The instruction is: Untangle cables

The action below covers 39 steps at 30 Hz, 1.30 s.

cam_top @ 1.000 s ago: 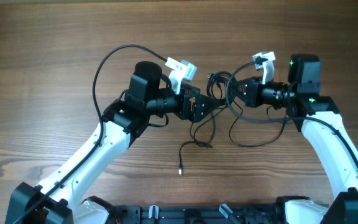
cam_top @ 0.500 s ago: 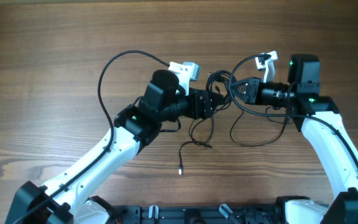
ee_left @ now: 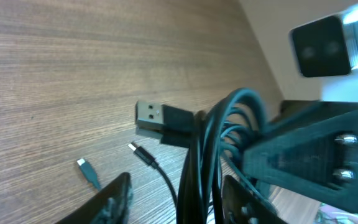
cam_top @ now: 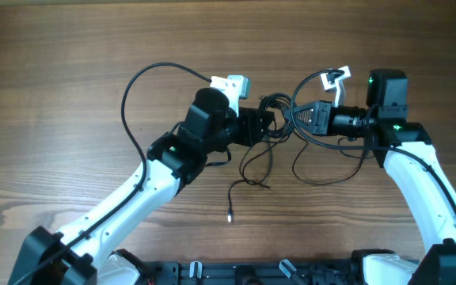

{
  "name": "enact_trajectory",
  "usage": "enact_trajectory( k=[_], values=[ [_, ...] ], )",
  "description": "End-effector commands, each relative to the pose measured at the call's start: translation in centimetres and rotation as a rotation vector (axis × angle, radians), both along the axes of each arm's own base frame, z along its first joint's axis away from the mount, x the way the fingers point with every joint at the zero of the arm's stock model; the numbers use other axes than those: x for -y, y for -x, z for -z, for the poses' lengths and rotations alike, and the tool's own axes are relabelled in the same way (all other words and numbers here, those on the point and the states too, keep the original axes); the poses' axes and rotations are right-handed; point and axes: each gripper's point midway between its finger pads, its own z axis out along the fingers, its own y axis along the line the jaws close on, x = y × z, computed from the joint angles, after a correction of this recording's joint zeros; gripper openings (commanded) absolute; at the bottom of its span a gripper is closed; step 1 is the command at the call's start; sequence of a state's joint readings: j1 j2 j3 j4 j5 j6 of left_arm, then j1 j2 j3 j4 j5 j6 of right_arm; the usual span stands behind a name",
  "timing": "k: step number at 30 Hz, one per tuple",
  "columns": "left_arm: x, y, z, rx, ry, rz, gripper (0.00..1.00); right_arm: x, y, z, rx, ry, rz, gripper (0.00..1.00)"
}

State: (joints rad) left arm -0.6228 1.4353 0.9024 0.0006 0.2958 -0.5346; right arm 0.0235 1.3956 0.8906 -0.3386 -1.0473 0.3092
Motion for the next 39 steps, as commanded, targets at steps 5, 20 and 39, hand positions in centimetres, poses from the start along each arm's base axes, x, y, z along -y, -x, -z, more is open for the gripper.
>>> enact_trajectory(
  k=[5, 20, 39],
  values=[
    [0.0, -0.9, 0.8, 0.008, -0.019, -0.014, 0.04, 0.3, -0.5, 0.4, 0.024, 0.025, 0.008, 0.09],
    [-2.2, -2.8, -0.2, 0.045, -0.013, -0.070, 0.04, 1.3, -0.4, 2.4, 0.105, 0.169, -0.006, 0.75],
    [-0.5, 0.1, 0.2, -0.044, 0.039, 0.087, 0.04, -2.0, -2.5, 0.4, 0.578, 0.323, -0.158, 0.64]
  ],
)
